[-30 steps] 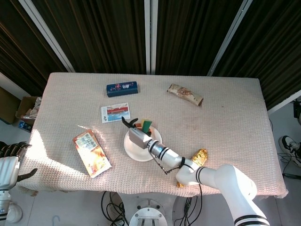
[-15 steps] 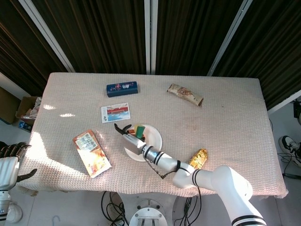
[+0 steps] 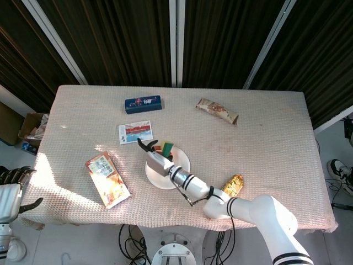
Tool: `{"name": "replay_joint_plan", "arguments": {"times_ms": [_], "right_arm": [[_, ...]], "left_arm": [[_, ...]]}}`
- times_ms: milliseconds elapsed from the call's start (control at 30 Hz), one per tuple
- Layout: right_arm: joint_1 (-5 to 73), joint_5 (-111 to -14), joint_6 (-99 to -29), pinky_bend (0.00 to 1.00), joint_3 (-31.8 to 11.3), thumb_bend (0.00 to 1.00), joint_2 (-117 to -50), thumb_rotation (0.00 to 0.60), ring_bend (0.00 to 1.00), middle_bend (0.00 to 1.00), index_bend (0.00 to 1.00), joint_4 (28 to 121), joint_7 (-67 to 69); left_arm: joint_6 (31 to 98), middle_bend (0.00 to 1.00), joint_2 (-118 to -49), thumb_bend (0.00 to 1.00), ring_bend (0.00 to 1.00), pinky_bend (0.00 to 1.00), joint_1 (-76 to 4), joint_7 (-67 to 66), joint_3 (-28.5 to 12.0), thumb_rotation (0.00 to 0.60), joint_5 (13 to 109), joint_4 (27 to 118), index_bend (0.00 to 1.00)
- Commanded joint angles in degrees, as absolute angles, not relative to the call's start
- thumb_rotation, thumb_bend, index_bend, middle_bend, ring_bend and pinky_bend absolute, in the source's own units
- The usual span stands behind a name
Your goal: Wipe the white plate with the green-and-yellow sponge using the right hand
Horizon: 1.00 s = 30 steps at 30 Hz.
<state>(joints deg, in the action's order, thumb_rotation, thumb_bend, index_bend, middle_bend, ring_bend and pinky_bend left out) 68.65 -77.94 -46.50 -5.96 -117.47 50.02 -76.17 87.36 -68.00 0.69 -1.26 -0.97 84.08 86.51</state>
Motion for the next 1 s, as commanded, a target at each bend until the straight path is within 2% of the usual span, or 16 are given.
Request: {"name": "replay_joint_plan", "arguments": {"times_ms": [33, 333, 500, 700, 800, 900, 1000], "right_arm": [[69.81, -79.25, -46.08, 0.0, -6.03, 0.43, -119.97, 0.6, 0.42, 0.65, 0.93, 48.02, -74.98], [68.63, -80.71, -45.65, 0.0, -4.61, 0.42, -121.48, 0.6, 0.43, 0.65, 0.93, 42.87, -73.65], [66.12, -80.86, -48.49, 0.0, -5.02, 0.43, -116.88, 0.6, 0.42, 0.65, 0.93, 45.87, -71.75], [62.13, -77.86, -50.28, 0.0, -6.58, 0.42, -108.87, 0.6, 0.42, 0.66, 0.93, 54.0, -70.36], [60.05, -72.58, -48.07, 0.0, -8.14, 0.42, -105.87, 0.6, 0.41, 0.64, 0.89, 58.7, -69.68], [58.81, -67.34, -45.76, 0.0, -8.9, 0.41, -103.74, 0.6, 0.38, 0.61, 0.8, 62.53, -70.13], [57.96, -60.88, -42.83, 0.0, -9.69, 0.41, -102.21, 0.6, 0.3, 0.51, 0.63, 65.32, -69.07]], "left_arm": [[87.4, 0.19, -67.98, 0.0, 0.17, 0.17, 0.93, -1.31, -0.84, 0.6, 83.88, 86.61, 0.26], [87.49, 0.19, -68.2, 0.0, 0.17, 0.17, 1.27, -1.24, -0.62, 0.6, 83.88, 86.47, 0.26], [87.5, 0.19, -68.17, 0.0, 0.17, 0.17, 1.08, -0.81, -0.74, 0.6, 84.25, 86.29, 0.26], [87.58, 0.19, -67.98, 0.0, 0.17, 0.17, 0.7, -1.58, -1.01, 0.6, 84.63, 87.12, 0.26], [87.53, 0.19, -67.74, 0.0, 0.17, 0.17, 0.58, -2.3, -1.0, 0.6, 84.77, 87.88, 0.26], [87.49, 0.19, -67.41, 0.0, 0.17, 0.17, 0.45, -3.02, -1.06, 0.6, 84.81, 88.77, 0.26], [87.55, 0.19, -67.04, 0.0, 0.17, 0.17, 0.36, -3.81, -1.07, 0.6, 84.95, 89.63, 0.26]]}}
